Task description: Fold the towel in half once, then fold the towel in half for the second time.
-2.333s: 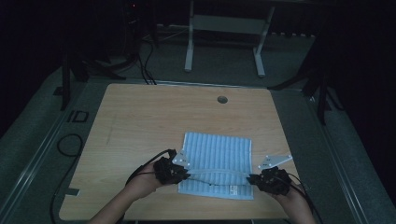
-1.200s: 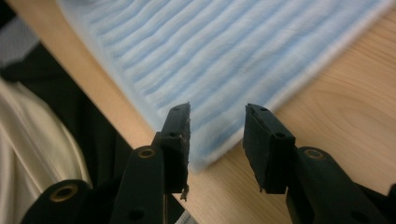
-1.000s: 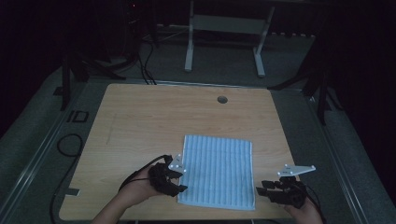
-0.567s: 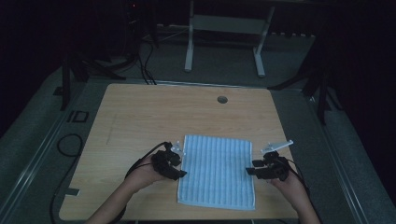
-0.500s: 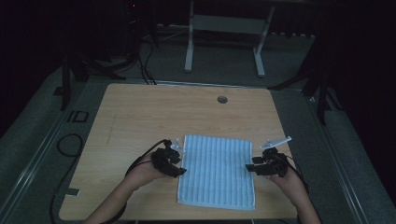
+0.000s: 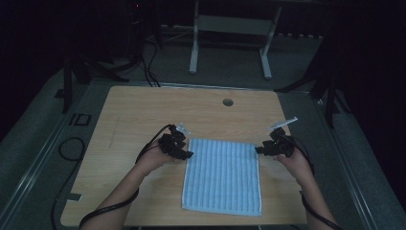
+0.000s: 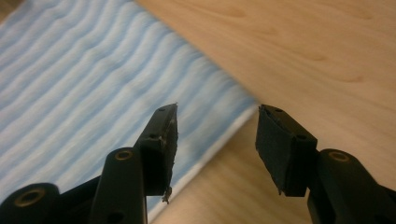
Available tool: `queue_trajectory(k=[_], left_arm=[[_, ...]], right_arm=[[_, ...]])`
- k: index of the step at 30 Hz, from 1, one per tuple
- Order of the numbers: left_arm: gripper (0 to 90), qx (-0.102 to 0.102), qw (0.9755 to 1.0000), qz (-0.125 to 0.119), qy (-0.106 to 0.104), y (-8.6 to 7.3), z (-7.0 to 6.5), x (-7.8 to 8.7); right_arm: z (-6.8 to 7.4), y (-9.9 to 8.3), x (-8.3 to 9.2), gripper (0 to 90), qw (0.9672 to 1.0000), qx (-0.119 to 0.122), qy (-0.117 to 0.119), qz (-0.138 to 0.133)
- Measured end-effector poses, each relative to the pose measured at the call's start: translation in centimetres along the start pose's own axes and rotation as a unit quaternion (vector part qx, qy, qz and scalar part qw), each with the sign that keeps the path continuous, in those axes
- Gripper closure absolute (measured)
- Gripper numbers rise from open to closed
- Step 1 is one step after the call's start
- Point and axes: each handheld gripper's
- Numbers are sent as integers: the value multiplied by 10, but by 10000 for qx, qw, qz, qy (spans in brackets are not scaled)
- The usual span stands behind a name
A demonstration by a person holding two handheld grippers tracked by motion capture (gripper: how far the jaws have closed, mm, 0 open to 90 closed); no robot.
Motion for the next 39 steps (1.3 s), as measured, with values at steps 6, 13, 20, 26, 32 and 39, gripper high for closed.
queue_trajectory(k=[6, 13, 20, 26, 32, 39], left_arm=[[396, 157, 9998, 74, 103, 11, 19, -9], [379, 398, 9991, 60, 142, 25, 33, -23], [381, 458, 9989, 1, 80, 32, 37, -40], [429, 444, 9988, 204, 55, 26, 43, -54], [598, 594, 9981, 129, -76, 21, 50, -62], [853, 702, 9972, -35, -260, 22, 52, -62]], right_arm=[[-14, 15, -4, 468, 9999, -149, -75, 39], [-26, 25, -16, 467, 9991, -334, -175, 182], [-32, 35, -28, 463, 9979, -586, -79, 255], [-28, 29, -47, 465, 9965, -543, -50, 639], [-25, 31, -62, 616, 9952, -458, -198, 845], [-19, 34, -67, 845, 9945, -232, -226, 998]])
Point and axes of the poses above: each handheld gripper's, and its own axes: x roughly backward along the jaws, y roughly out of its top, z roughly to its left, and after that the axes turned 11 degrees about -x, right-handed
